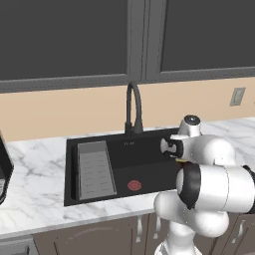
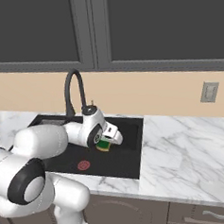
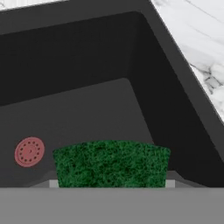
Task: Pick up the sponge and sponge from the sink, and place them back in the cabinet, and close the cabinet doors.
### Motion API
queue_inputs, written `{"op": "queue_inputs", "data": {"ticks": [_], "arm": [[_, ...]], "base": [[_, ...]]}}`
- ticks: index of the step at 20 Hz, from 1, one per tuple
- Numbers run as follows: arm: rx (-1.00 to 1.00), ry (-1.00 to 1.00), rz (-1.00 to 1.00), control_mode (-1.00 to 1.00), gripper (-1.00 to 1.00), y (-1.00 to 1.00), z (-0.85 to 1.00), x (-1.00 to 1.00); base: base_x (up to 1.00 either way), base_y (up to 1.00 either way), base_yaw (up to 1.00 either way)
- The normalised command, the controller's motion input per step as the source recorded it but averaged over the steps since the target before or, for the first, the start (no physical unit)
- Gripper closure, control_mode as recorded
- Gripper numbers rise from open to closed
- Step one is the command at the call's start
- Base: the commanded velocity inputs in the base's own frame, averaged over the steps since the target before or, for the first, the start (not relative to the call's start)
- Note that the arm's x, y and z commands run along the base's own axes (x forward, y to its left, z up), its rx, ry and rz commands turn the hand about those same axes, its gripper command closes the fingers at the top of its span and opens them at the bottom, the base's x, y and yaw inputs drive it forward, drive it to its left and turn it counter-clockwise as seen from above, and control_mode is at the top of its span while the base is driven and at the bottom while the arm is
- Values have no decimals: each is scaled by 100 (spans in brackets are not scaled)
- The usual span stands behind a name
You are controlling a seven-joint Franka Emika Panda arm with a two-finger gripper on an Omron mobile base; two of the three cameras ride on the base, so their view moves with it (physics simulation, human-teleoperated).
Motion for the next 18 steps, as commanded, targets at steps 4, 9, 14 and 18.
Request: {"op": "queue_inputs", "data": {"ticks": [4,9,14,18], "arm": [[0,10,0,-100,100,0,64,0],[0,9,0,-100,100,0,62,0],[0,6,1,-100,100,0,59,0],[0,2,3,-100,100,0,32,-12]], "base": [[0,0,0],[0,0,0],[0,0,0],[0,0,0]]}}
